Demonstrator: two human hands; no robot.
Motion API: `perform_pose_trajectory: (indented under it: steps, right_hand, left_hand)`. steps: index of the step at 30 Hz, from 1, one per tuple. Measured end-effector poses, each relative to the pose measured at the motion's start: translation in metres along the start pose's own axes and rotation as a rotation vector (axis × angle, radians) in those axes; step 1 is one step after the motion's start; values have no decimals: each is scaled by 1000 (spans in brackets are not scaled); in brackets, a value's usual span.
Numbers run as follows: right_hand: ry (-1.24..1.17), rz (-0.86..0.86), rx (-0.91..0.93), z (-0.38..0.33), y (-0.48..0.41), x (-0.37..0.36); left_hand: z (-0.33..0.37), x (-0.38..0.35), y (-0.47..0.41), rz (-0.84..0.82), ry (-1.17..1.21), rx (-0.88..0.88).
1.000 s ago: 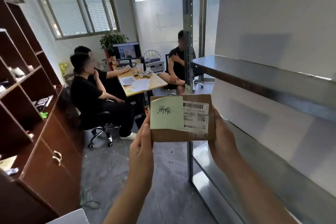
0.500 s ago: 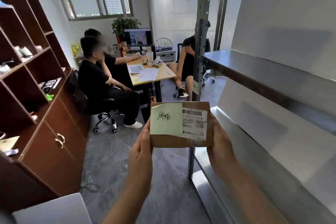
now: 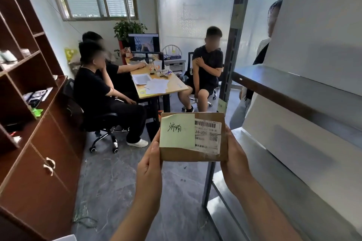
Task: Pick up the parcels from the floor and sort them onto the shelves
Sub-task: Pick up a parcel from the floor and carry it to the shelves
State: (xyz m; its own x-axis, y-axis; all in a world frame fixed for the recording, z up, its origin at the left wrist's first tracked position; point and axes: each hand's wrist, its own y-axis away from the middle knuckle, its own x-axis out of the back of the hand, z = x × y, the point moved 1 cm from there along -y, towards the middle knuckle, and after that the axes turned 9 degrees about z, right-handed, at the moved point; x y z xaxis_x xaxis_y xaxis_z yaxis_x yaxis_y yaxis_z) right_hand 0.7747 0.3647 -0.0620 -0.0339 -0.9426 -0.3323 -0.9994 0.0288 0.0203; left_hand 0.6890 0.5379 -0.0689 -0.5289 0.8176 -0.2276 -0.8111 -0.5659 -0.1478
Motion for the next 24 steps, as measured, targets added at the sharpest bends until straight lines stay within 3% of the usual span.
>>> perform_pose_trajectory:
  steps: [11, 24]
  right_hand:
    - [16, 85, 33, 49, -46, -83]
    - [90, 249, 25, 64, -77, -86]
  left_hand:
    - [-22, 53, -105, -86, 1, 71]
    - [-58, 38, -161, -236, 63, 155]
